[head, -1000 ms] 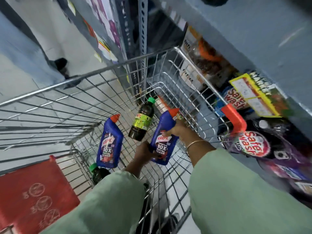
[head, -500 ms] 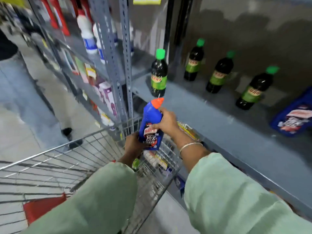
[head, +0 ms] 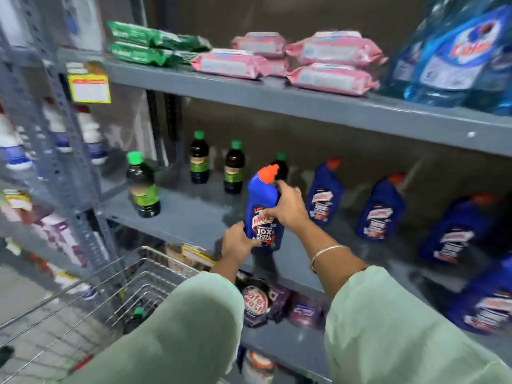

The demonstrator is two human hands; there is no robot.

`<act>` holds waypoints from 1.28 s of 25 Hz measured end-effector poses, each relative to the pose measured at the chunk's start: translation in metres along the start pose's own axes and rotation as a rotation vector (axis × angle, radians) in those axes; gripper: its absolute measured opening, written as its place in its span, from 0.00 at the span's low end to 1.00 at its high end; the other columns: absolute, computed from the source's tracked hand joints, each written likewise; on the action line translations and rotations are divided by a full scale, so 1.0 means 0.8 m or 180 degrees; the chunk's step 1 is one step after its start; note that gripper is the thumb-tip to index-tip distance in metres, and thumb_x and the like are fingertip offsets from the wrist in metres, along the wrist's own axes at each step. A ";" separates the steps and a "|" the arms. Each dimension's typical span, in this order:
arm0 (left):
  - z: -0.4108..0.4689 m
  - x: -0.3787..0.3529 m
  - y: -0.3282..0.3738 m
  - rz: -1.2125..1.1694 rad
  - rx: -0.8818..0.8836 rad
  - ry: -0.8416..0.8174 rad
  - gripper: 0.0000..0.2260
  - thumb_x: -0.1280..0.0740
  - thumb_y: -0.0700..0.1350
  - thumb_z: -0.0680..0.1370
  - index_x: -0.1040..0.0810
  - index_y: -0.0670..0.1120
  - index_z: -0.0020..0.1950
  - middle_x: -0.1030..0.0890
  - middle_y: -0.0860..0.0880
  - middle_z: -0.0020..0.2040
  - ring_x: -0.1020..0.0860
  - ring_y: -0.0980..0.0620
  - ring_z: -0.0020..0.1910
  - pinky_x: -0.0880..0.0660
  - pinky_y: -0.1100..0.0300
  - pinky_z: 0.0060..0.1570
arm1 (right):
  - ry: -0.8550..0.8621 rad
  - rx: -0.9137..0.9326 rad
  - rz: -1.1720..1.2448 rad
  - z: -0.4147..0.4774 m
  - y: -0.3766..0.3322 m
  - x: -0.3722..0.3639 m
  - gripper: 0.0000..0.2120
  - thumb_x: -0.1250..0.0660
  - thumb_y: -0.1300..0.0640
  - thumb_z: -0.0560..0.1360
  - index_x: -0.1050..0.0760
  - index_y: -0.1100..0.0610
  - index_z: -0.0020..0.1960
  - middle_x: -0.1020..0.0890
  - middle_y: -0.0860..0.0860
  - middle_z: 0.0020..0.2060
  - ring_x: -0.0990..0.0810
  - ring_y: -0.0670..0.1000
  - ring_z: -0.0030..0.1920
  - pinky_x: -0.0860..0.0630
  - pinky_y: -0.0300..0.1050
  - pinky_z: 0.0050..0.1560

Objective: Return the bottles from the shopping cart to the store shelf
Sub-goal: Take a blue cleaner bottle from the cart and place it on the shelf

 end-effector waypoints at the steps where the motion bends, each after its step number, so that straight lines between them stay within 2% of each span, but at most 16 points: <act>1: -0.001 -0.031 0.012 -0.0028 -0.0043 -0.0151 0.23 0.21 0.47 0.62 0.21 0.42 0.53 0.16 0.43 0.50 0.18 0.44 0.49 0.23 0.55 0.46 | 0.0087 -0.0115 -0.0096 -0.002 0.027 0.016 0.31 0.22 0.58 0.59 0.30 0.60 0.58 0.21 0.60 0.55 0.28 0.61 0.59 0.28 0.54 0.56; 4: -0.003 -0.089 0.031 0.0085 -0.0027 -0.0350 0.22 0.22 0.48 0.63 0.22 0.44 0.54 0.16 0.41 0.51 0.19 0.42 0.50 0.23 0.52 0.48 | 0.0263 -0.0368 -0.0147 -0.010 0.083 0.046 0.27 0.21 0.58 0.58 0.29 0.61 0.53 0.20 0.61 0.51 0.24 0.62 0.54 0.25 0.57 0.55; 7: 0.003 -0.121 0.037 0.0300 -0.0073 -0.0371 0.20 0.24 0.48 0.64 0.22 0.45 0.53 0.16 0.41 0.51 0.19 0.40 0.49 0.21 0.49 0.48 | 0.0410 -0.0497 -0.0072 -0.016 0.115 0.059 0.31 0.21 0.57 0.59 0.29 0.58 0.58 0.23 0.60 0.55 0.26 0.60 0.58 0.26 0.57 0.58; 13: 0.020 -0.133 0.039 0.0590 -0.0251 -0.0232 0.19 0.25 0.50 0.65 0.23 0.44 0.52 0.17 0.40 0.52 0.21 0.39 0.51 0.24 0.50 0.49 | 0.0595 -0.0446 0.0000 -0.014 0.130 0.061 0.32 0.23 0.57 0.61 0.32 0.58 0.61 0.24 0.60 0.57 0.31 0.60 0.63 0.29 0.54 0.60; 18: 0.020 -0.131 0.041 0.0697 -0.0315 -0.0431 0.23 0.25 0.50 0.67 0.26 0.45 0.58 0.19 0.41 0.57 0.23 0.41 0.57 0.26 0.49 0.58 | 0.0771 -0.0412 0.0103 -0.018 0.131 0.060 0.34 0.23 0.59 0.61 0.33 0.58 0.63 0.25 0.58 0.59 0.28 0.58 0.61 0.29 0.53 0.59; 21: 0.018 -0.090 0.025 0.0624 -0.0288 -0.0336 0.32 0.25 0.50 0.66 0.31 0.45 0.67 0.22 0.42 0.62 0.28 0.43 0.64 0.30 0.48 0.65 | 0.1468 -0.0645 -0.0035 -0.047 0.129 0.059 0.41 0.21 0.56 0.59 0.37 0.61 0.66 0.29 0.60 0.62 0.34 0.60 0.64 0.33 0.54 0.64; 23: 0.014 -0.042 0.005 0.0579 -0.0301 0.0032 0.33 0.25 0.51 0.67 0.32 0.45 0.68 0.24 0.43 0.64 0.30 0.44 0.66 0.33 0.50 0.67 | 0.2119 -0.0980 -0.0009 -0.086 0.128 0.045 0.43 0.21 0.52 0.58 0.37 0.63 0.65 0.31 0.62 0.63 0.34 0.62 0.63 0.36 0.54 0.63; 24: 0.008 -0.012 -0.009 0.0627 -0.0293 0.0265 0.31 0.27 0.52 0.68 0.32 0.45 0.68 0.25 0.44 0.65 0.31 0.44 0.67 0.35 0.50 0.67 | 0.2244 -0.1162 0.0037 -0.104 0.124 0.026 0.42 0.22 0.50 0.58 0.37 0.64 0.65 0.31 0.62 0.63 0.33 0.63 0.63 0.37 0.54 0.63; 25: 0.003 0.020 -0.027 0.0698 -0.0261 0.0528 0.29 0.28 0.52 0.70 0.31 0.45 0.67 0.25 0.44 0.65 0.31 0.44 0.66 0.37 0.51 0.66 | 0.2200 -0.1267 0.0051 -0.117 0.115 -0.002 0.41 0.22 0.49 0.59 0.36 0.64 0.64 0.30 0.63 0.63 0.33 0.64 0.62 0.39 0.53 0.62; 27: -0.012 0.083 -0.084 0.0689 -0.0016 0.0970 0.23 0.30 0.51 0.72 0.29 0.44 0.63 0.25 0.44 0.62 0.30 0.43 0.64 0.39 0.52 0.64 | 0.1827 -0.1117 0.0056 -0.123 0.084 -0.070 0.37 0.24 0.49 0.61 0.35 0.65 0.62 0.29 0.65 0.60 0.32 0.65 0.59 0.41 0.50 0.59; 29: -0.029 0.138 -0.160 0.0406 0.0341 0.1221 0.18 0.31 0.47 0.72 0.26 0.41 0.58 0.24 0.40 0.58 0.28 0.39 0.60 0.35 0.49 0.62 | 0.1334 -0.0731 0.0079 -0.118 0.038 -0.147 0.32 0.25 0.51 0.63 0.33 0.65 0.59 0.28 0.64 0.56 0.31 0.64 0.57 0.41 0.49 0.58; 30: -0.038 0.163 -0.210 0.0292 0.0628 0.1272 0.17 0.31 0.46 0.72 0.26 0.39 0.57 0.23 0.38 0.56 0.26 0.38 0.58 0.31 0.49 0.58 | 0.1061 -0.0528 0.0065 -0.114 0.011 -0.190 0.30 0.26 0.52 0.64 0.33 0.64 0.58 0.27 0.64 0.55 0.30 0.64 0.57 0.41 0.49 0.58; 32: -0.062 0.198 -0.304 0.0235 0.1253 0.1141 0.16 0.31 0.45 0.73 0.25 0.36 0.54 0.21 0.37 0.50 0.23 0.39 0.52 0.29 0.53 0.45 | 0.0494 -0.0284 -0.0046 -0.110 -0.031 -0.272 0.28 0.27 0.51 0.65 0.32 0.65 0.57 0.26 0.64 0.55 0.30 0.64 0.57 0.41 0.49 0.58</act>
Point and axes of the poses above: each hand's wrist, its own z-axis towards the middle knuckle, its own x-axis out of the back of the hand, y = z × x, the point moved 8 cm from there along z, towards the middle knuckle
